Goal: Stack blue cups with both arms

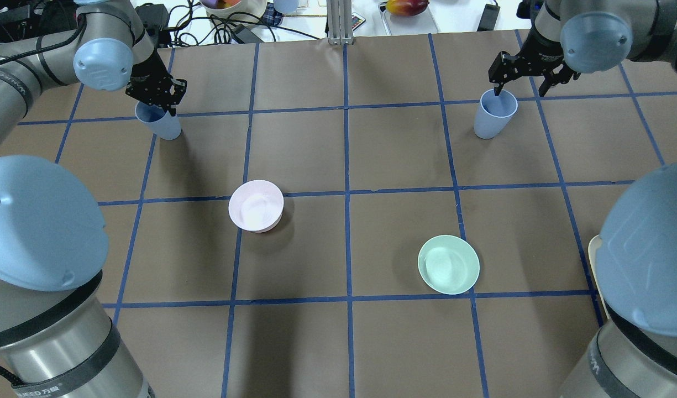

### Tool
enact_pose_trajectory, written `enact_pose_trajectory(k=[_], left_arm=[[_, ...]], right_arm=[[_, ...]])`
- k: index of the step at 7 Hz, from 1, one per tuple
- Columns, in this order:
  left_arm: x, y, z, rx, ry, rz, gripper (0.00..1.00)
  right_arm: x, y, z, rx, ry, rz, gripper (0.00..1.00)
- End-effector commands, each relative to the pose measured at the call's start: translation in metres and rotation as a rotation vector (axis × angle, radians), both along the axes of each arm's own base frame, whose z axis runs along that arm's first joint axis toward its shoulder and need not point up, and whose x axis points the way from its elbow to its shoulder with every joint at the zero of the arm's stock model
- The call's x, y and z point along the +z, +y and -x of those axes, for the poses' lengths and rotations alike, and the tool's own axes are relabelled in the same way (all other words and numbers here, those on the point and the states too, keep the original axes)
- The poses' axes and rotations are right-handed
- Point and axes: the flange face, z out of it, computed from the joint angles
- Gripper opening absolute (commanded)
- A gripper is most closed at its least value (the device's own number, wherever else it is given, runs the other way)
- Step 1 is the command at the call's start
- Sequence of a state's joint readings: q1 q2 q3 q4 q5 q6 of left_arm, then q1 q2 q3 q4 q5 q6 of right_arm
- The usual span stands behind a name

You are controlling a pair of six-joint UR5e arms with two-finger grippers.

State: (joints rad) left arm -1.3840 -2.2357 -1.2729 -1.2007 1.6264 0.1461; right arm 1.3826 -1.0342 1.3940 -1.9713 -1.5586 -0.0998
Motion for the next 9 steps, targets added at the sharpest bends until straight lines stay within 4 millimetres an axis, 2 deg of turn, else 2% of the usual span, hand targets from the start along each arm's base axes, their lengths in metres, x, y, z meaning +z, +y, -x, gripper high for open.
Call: enact_pose_trajectory(k=[1,2,3,4,5,6,7,8,9], left_arm=[[0.038,0.007,0.082,-0.054,0.009,0.05,0.0],[0.053,0.024,0.185,-0.063,0.022,0.082,0.0],[0.048,0.05,0.283,-0.051,0.023,0.093,0.0],[0.043,0.083,0.358,-0.063,0.033,0.094,0.0],[0.039,0.116,0.414,-0.039,0.043,0.099,0.0],[0.033,0.13,0.434,-0.055,0.042,0.088,0.0],[0.013,0.134,0.432,-0.07,0.028,0.057,0.0],[0.002,0.135,0.427,-0.096,0.019,0.038,0.0],[-0.012,0.136,0.425,-0.088,0.01,0.02,0.56]], right_arm=[[-0.034,-0.007,0.003,-0.001,-0.003,-0.016,1.0],[-0.041,-0.006,0.002,0.004,-0.004,-0.028,0.84],[-0.044,-0.006,0.004,-0.001,-0.002,-0.035,0.42],[-0.043,-0.005,0.007,-0.004,-0.005,-0.04,0.1],[-0.045,-0.004,0.008,-0.007,-0.008,-0.057,0.0],[-0.04,-0.004,0.009,-0.008,-0.008,-0.056,0.0],[-0.035,-0.005,0.009,-0.01,-0.01,-0.061,0.0],[-0.019,-0.004,0.009,-0.014,-0.012,-0.063,0.0],[0.002,-0.001,0.006,-0.017,-0.021,-0.084,0.0]])
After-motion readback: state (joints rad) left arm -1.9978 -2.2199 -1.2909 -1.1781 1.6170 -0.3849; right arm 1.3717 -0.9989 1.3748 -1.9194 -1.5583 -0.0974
